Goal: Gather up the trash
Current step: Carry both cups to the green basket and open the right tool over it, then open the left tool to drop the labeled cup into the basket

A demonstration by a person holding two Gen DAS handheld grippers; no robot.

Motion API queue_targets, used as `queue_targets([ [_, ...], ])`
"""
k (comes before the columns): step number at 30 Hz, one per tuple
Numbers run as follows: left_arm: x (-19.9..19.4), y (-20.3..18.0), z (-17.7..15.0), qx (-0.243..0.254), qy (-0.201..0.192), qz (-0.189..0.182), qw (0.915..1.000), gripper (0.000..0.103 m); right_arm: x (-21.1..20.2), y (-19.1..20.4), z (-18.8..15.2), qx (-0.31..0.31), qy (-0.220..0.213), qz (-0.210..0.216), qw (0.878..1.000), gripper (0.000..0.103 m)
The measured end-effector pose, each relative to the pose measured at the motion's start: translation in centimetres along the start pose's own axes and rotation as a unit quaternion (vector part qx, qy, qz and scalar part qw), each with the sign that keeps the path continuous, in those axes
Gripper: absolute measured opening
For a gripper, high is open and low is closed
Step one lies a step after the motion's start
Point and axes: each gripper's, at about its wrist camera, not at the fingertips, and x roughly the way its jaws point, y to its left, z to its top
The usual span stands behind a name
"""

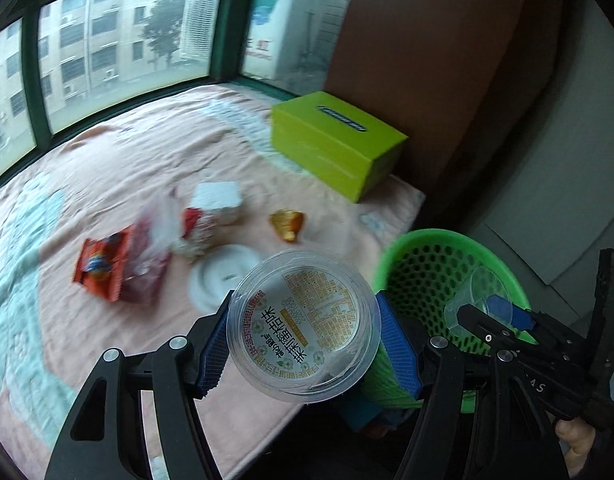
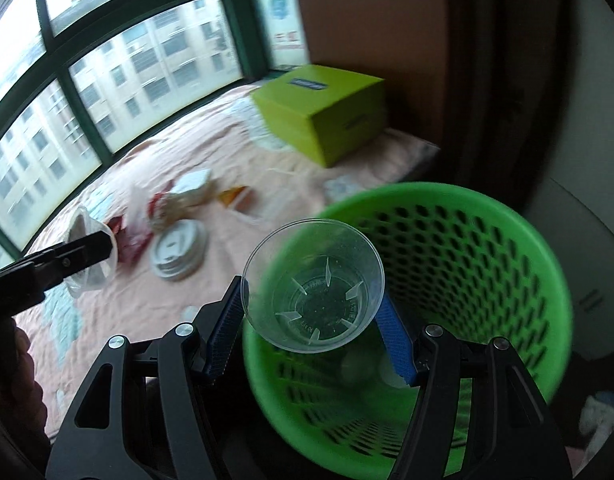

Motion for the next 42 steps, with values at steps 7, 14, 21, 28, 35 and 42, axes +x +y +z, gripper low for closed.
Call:
queue_targets([
  [7, 1.0, -3.4, 0.7, 0.03, 0.003, -0.018, 0.9994, 0.065, -1.0, -3.5, -0.8, 0.028, -0.002, -0.036, 0.999, 0.064],
  [14, 1.5, -5.5, 1.3, 0.048, 0.002, -0.031, 0.9984, 0.065, -1.5, -6.2, -1.7, 0.053, 0.0, -0.053, 0.997, 0.065],
  [21, 2.0, -7.0, 1.6, 0.061, 0.005, -0.041, 0.9973, 0.065, -2.4, -7.6, -2.1, 0.07, -0.007, -0.064, 0.996, 0.072],
  [28, 3.0, -8.9, 1.5, 0.074, 0.014, -0.052, 0.9958, 0.065, -3.6, -8.3, -2.2, 0.078, -0.018, -0.071, 0.994, 0.074],
  [35, 4.1, -10.8, 1.0, 0.086, 0.028, -0.067, 0.9936, 0.065, -4.4, -8.9, -2.4, 0.083, -0.024, -0.076, 0.993, 0.074],
  [42, 4.9, -12.7, 0.8, 0.102, 0.035, -0.078, 0.9911, 0.065, -5.0, -9.3, -2.5, 0.089, -0.032, -0.082, 0.992, 0.077],
])
